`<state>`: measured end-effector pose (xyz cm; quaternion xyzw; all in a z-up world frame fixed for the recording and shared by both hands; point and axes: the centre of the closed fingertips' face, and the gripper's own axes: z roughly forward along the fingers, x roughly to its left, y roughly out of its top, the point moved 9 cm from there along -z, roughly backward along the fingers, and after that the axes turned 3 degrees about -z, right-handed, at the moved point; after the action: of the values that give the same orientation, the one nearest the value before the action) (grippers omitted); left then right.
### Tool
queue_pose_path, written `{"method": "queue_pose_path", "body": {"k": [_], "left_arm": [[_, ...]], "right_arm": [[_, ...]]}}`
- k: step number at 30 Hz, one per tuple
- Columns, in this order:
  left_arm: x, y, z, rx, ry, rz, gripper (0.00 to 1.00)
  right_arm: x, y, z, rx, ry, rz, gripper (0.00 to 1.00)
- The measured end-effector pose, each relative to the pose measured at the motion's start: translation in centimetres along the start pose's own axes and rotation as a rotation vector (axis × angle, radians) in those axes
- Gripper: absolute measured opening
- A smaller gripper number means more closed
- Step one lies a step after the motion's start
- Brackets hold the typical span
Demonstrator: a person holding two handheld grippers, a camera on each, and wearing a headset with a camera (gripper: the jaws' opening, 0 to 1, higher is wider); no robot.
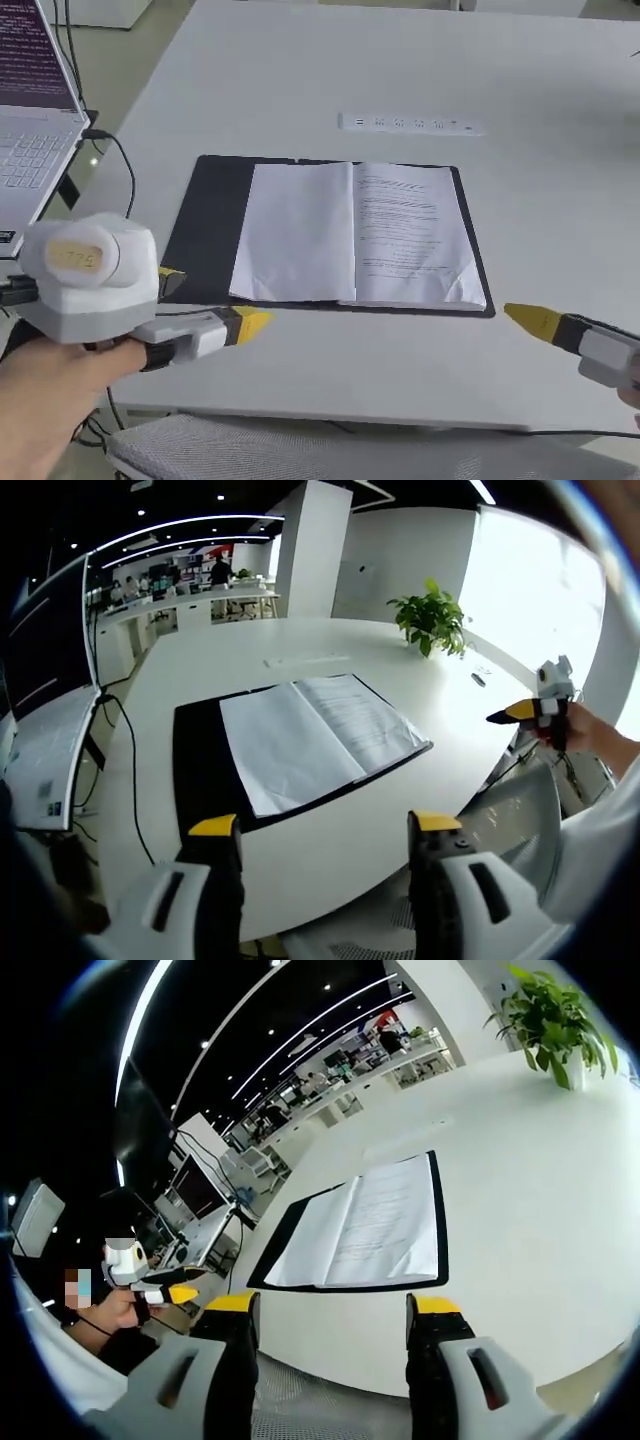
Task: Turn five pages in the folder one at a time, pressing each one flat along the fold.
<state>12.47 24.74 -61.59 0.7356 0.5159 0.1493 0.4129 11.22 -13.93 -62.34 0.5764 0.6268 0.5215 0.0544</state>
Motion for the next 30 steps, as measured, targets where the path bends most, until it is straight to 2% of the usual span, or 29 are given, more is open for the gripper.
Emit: {"method": "queue_pose_path", "body": {"k": [5, 11, 15, 19, 22, 25, 27, 30], "left_arm": [[-0.6, 0.3, 1.9, 0.009, -0.016, 0.012, 0.65], [-2.2, 0.7, 4.9, 0.019, -0.055, 0.058, 0.64], [-3.7, 1.2, 7.6, 0.017, -0.095, 0.101, 0.63], [-5.1, 1.5, 10.8, 0.009, -0.143, 0.107, 0.63], [-6.3, 1.7, 12.9, 0.014, -0.161, 0.124, 0.62], [-7.3, 2.0, 15.6, 0.025, -0.173, 0.168, 0.62], [-7.8, 2.2, 16.6, 0.019, -0.176, 0.181, 0.61], [-8.6, 2.5, 18.8, 0.01, -0.197, 0.159, 0.6]], "right_arm": [[-0.5, 0.0, 0.3, 0.006, 0.005, 0.003, 0.57], [-1.1, -0.2, 0.5, 0.008, 0.007, 0.011, 0.57], [-1.5, -0.5, 0.7, 0.002, 0.003, 0.036, 0.55], [-1.8, -0.9, 0.9, 0.002, -0.001, 0.04, 0.55], [-2.0, -1.2, 1.4, 0.006, -0.002, 0.047, 0.54], [-2.0, -1.5, 1.9, 0.014, 0.0, 0.05, 0.55], [-2.2, -1.6, 2.3, 0.017, -0.002, 0.044, 0.55], [-2.5, -1.7, 2.8, 0.021, -0.004, 0.037, 0.56]]}}
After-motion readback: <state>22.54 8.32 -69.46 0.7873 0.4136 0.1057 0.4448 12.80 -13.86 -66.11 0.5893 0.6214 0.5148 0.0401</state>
